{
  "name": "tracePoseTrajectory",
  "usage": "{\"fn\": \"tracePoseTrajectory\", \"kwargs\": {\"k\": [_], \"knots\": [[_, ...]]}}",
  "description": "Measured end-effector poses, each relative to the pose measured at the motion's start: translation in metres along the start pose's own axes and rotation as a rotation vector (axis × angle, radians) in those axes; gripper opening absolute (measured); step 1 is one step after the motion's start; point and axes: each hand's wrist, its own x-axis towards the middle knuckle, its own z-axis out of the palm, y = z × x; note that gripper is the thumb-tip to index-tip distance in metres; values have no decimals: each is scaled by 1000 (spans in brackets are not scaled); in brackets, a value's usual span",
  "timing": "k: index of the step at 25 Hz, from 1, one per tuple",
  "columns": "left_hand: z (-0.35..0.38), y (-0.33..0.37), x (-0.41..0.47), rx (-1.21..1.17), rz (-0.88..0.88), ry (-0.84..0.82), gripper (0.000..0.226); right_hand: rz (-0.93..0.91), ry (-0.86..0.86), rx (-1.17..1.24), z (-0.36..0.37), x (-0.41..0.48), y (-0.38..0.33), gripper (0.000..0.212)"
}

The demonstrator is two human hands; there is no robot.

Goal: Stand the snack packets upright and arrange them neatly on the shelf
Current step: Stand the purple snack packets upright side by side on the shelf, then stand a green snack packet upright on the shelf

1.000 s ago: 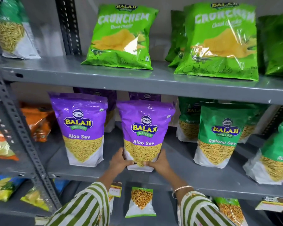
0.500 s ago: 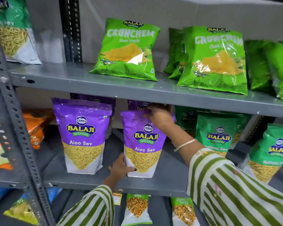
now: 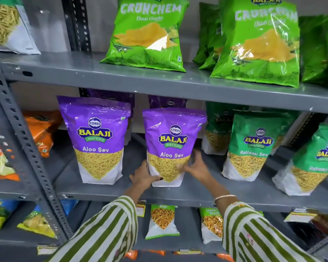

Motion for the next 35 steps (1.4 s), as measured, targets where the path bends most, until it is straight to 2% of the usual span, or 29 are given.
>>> {"fn": "tracePoseTrajectory", "kwargs": {"k": [1,2,5,11,13,15,16,17,19,21,23,24,26,28,29,30,33,35], "knots": [[0,0,1,11,2,-7,72,64,-135,-17,6,-3,11,97],[-1,0,1,22,3,-13,72,81,-167,-64,13,-3,22,87],[-3,1,1,45,5,-17,72,69,-49,-70,25,-2,34,80],[-2,-2,-1,-16,65,-64,77,96,5,-161,13,-5,37,81],[-1,-11,-7,63,179,113,94,103,91,-212,-9,-6,45,81],[5,-22,-19,358,366,379,95,121,209,-323,-38,-9,55,83],[13,-23,-27,495,459,432,90,145,262,-365,-56,-11,61,84],[23,-23,-33,584,568,454,85,169,310,-382,-73,-11,68,85],[53,-12,-42,589,795,419,77,215,392,-355,-109,-11,80,89],[88,20,-46,562,869,317,70,242,434,-342,-150,-3,97,94],[127,59,-46,480,791,201,68,251,413,-347,-191,8,110,97],[146,81,-43,369,689,113,69,252,387,-300,-210,16,116,98],[180,126,-36,24,432,72,76,243,279,-204,-237,33,131,104],[203,164,-23,-203,224,-63,86,180,160,-152,-248,59,162,126],[215,176,-14,-243,140,-105,85,145,104,-105,-248,72,174,134],[225,183,-7,-243,74,-142,80,119,56,-58,-247,77,178,131],[236,190,-3,-193,8,-101,53,81,-78,26,-242,75,169,80],[235,183,-4,-210,2,-47,47,45,-81,62,-235,76,171,78]]}}
